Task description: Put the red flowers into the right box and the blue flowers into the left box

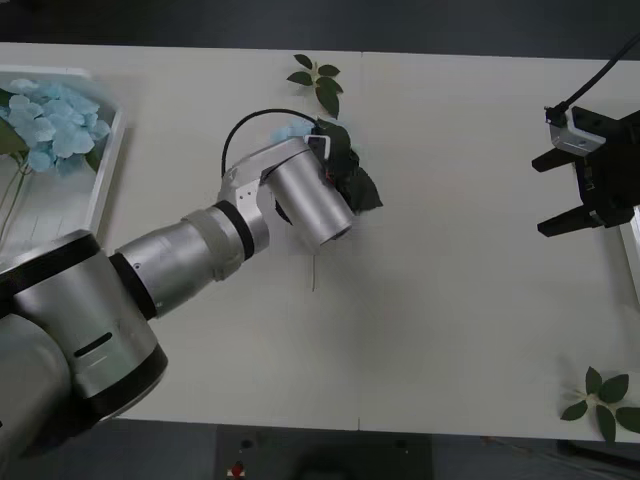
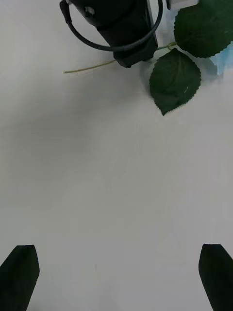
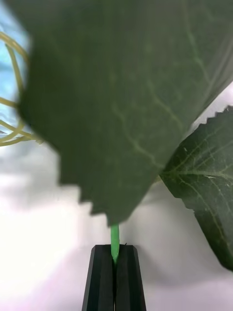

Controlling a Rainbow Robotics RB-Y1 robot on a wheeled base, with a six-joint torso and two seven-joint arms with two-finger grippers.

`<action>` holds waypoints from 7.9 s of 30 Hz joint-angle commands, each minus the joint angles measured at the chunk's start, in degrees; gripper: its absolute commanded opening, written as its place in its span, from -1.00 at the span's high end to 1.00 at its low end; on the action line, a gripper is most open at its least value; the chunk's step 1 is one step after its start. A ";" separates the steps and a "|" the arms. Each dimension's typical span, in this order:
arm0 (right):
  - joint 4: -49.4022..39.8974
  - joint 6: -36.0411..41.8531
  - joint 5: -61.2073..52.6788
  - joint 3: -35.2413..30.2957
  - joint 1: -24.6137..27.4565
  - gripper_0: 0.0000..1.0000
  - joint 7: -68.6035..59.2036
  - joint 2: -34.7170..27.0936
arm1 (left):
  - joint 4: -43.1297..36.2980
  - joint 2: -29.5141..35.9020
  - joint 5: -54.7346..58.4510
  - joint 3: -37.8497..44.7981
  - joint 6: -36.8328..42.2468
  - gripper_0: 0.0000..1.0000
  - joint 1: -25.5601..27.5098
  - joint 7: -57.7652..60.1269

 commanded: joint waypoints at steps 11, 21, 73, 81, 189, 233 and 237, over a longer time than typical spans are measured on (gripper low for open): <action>-1.01 -0.24 -0.01 -0.89 -0.29 -0.92 0.81 -1.01 | -40.15 22.10 17.68 5.01 24.02 1.00 0.36 -3.65; -1.01 -0.24 -0.01 -0.89 -0.29 -0.92 0.81 -1.01 | -55.88 30.19 31.74 34.98 37.03 1.00 10.03 -20.61; -1.01 -0.24 -0.01 -0.89 -0.29 -0.92 0.81 -1.01 | -8.60 46.80 32.18 54.14 -4.90 1.00 26.20 -60.78; -1.01 -0.24 -0.01 -0.89 -0.29 -0.92 0.81 -1.01 | -8.60 46.80 32.62 42.71 -14.74 1.00 27.08 -46.02; -1.01 -0.24 -0.01 -0.89 -0.29 -0.92 0.81 -1.01 | -40.59 29.22 78.06 42.54 7.93 -1.00 19.87 -77.92; -1.01 -0.24 -0.01 -0.89 -0.29 -0.92 0.81 -1.01 | -53.25 22.02 59.52 34.19 20.59 -1.00 24.70 -117.96; -1.01 -0.24 -0.01 -0.89 -0.29 -0.92 0.81 -1.01 | -53.25 22.02 60.57 34.19 20.68 -1.00 24.79 -117.96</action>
